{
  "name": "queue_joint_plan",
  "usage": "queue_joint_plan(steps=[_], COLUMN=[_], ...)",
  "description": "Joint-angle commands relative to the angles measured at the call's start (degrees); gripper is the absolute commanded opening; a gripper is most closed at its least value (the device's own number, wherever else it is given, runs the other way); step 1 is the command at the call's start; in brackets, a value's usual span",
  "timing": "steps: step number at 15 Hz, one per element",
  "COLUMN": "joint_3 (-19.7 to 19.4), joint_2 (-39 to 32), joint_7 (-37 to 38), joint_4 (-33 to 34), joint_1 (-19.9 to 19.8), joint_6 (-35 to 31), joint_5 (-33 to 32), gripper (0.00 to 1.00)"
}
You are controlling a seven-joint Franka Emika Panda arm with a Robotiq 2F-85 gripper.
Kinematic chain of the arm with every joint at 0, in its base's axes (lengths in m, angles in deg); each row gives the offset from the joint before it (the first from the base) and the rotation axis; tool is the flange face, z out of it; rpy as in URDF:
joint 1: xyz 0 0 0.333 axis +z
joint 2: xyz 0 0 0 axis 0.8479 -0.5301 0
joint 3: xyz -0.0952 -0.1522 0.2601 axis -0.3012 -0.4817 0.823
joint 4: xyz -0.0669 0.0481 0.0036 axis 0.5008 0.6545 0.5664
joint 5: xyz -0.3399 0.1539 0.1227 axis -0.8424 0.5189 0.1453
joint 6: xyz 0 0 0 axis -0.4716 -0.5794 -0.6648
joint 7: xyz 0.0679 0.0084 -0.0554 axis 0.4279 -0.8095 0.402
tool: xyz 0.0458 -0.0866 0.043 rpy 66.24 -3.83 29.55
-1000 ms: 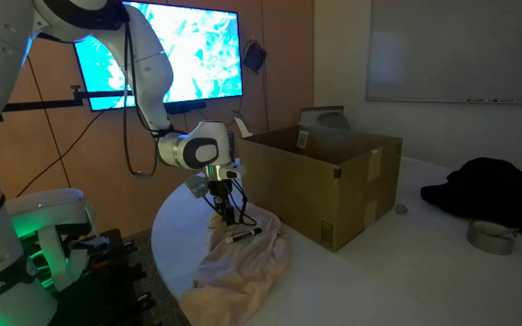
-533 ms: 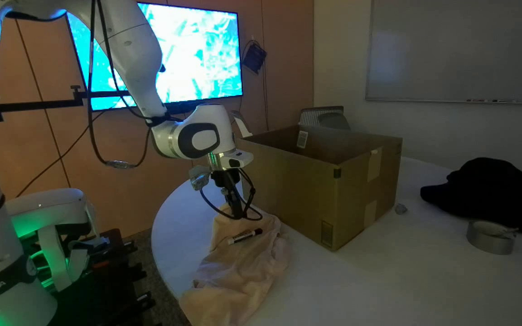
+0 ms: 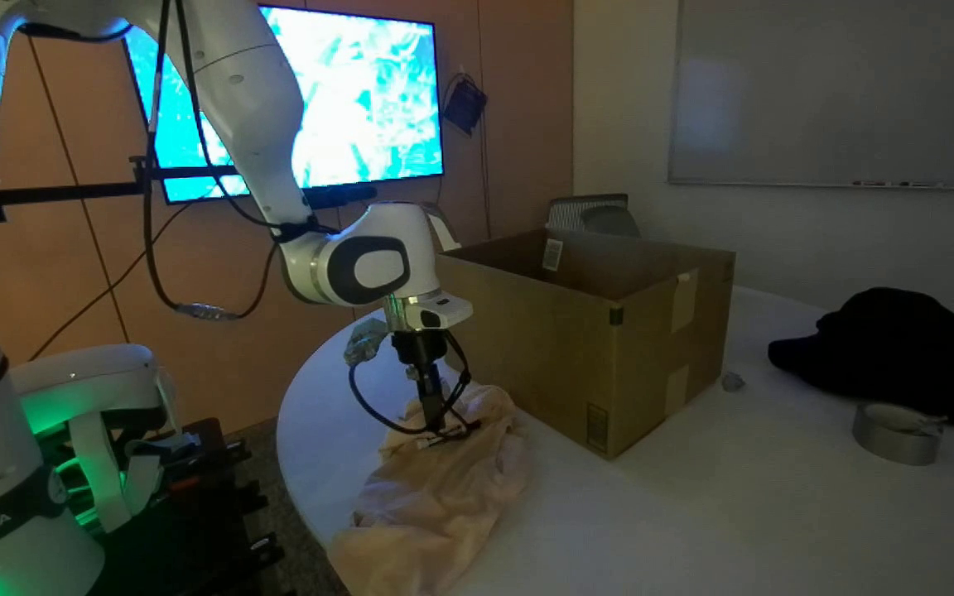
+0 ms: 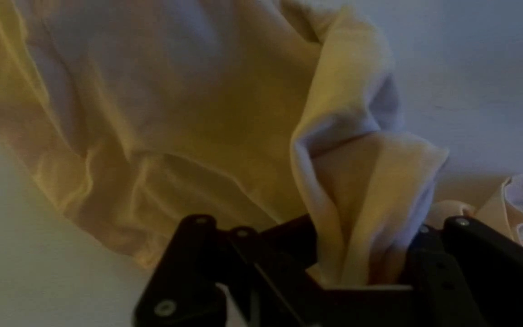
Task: Put the marker in the shirt, fold the shirt then put it in the box
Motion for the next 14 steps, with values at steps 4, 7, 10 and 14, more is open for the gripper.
queue_joint_plan(steps=[4,7,10,14], joint_3=[0.1,-0.6,-0.3,-0.3], joint_2=[-1.1,-0.5,0.0,0.4], joint_7=[3.5,4.1,2.6,0.9], joint_4=[0.4,0.4,0.6,0.9], joint_1=[-2.4,-3.6,-6.5,-11.1], joint_6=[1.8,2.0,1.7,1.4], joint_5=[-0.1,-0.4,0.6,1.8], gripper=[0.44,0.66,0.88,1.0])
